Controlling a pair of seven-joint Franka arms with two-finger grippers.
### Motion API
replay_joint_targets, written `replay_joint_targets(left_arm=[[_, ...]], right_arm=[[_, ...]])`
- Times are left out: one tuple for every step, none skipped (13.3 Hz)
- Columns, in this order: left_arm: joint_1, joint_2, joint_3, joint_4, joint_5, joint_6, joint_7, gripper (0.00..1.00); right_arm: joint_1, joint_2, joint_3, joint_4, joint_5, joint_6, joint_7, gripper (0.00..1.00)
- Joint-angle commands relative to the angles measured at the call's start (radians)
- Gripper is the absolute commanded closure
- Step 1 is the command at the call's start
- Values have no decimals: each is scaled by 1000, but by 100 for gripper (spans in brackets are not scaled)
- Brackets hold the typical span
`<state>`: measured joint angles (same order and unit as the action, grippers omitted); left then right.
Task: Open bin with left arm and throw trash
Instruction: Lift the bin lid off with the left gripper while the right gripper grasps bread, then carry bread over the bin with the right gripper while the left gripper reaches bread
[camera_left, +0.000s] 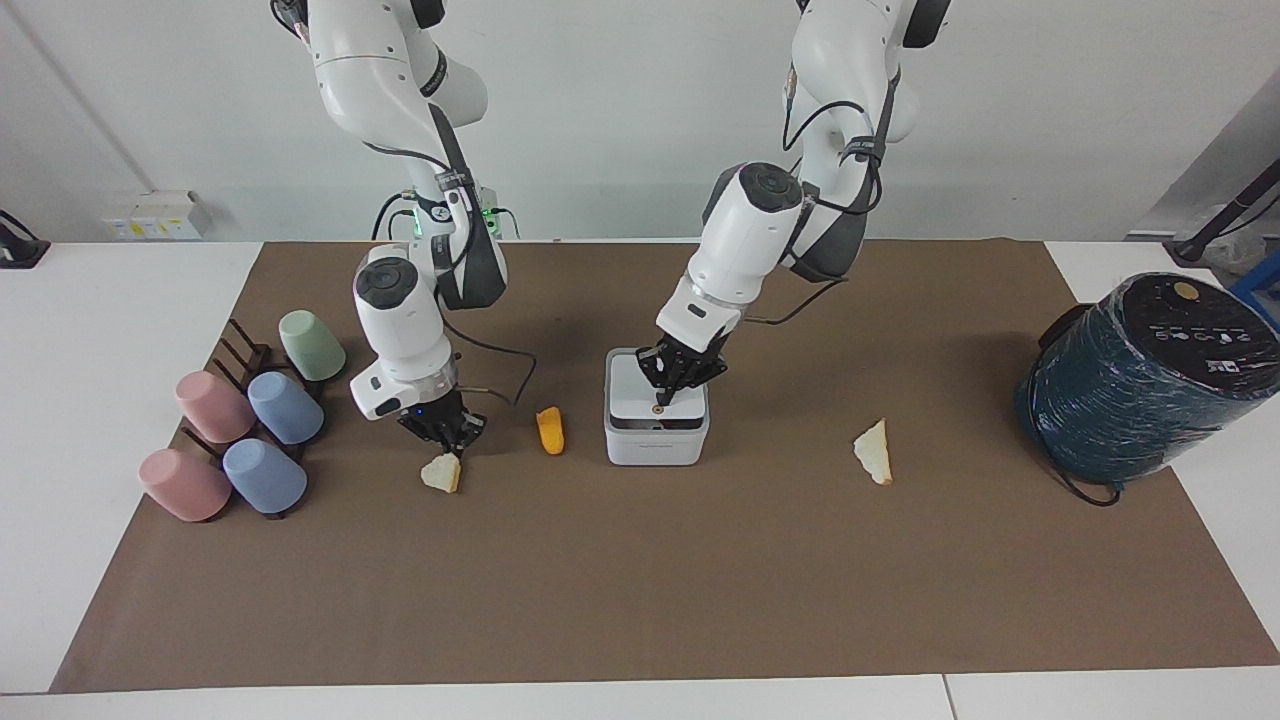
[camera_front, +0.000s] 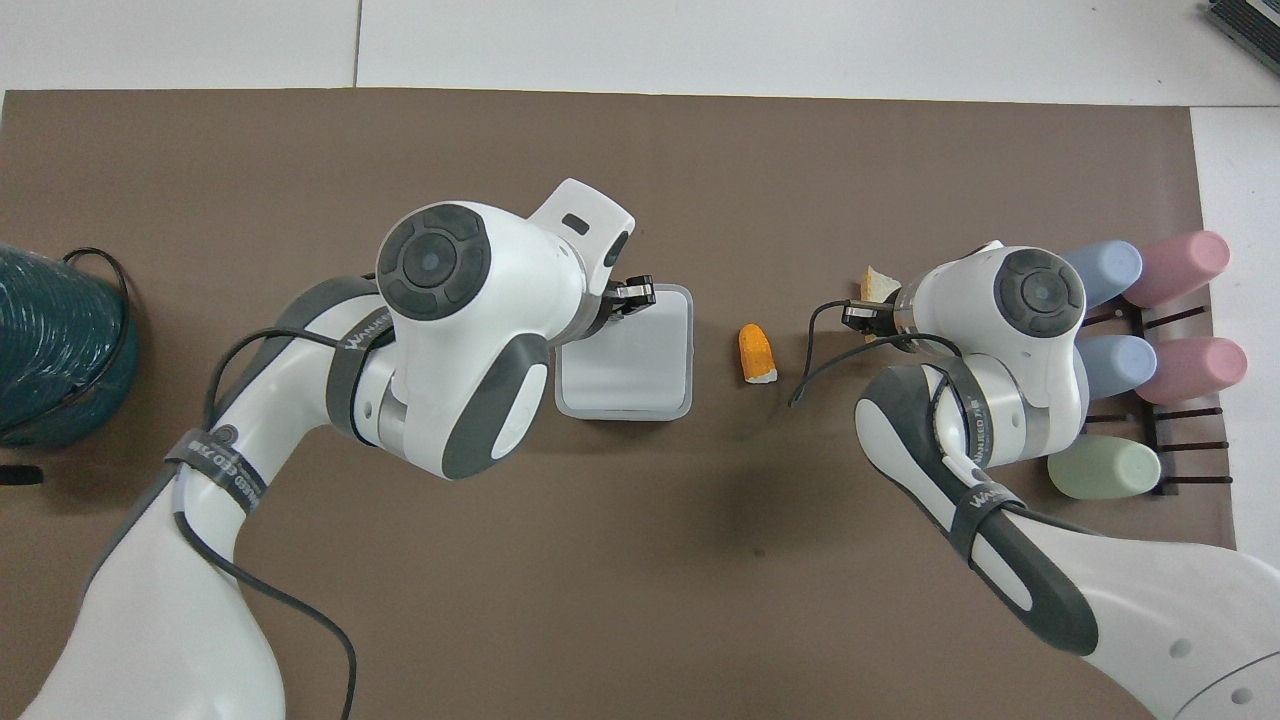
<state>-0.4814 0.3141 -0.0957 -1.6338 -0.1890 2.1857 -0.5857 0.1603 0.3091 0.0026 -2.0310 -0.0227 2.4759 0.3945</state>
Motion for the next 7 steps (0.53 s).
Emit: replay_joint_targets(left_arm=[[79,2,4,156,2,-243,9,100],[111,2,4,193,5,-294,10,100],[141,2,4,209,23,-325,17,100],[155,2,5,207,57,-319,42,100],[180,-4,7,189,78,-299,99,100],[238,-12,7,148,82,-291,191,100],[271,-27,7,122,83,-288,277,100]], right_arm=[[-2,-47,8,43,3,-84,17,100],[7,-65,8,63,1,-129,17,100],[15,-90,11,87,0,-185,17,100],[31,-105,13,121,0,-248,17,100],[56,-113,11,164,9,-305,18,100],[79,-111,13,226,12,-369,18,100],[93,-110,23,279,23,-411,17,100]])
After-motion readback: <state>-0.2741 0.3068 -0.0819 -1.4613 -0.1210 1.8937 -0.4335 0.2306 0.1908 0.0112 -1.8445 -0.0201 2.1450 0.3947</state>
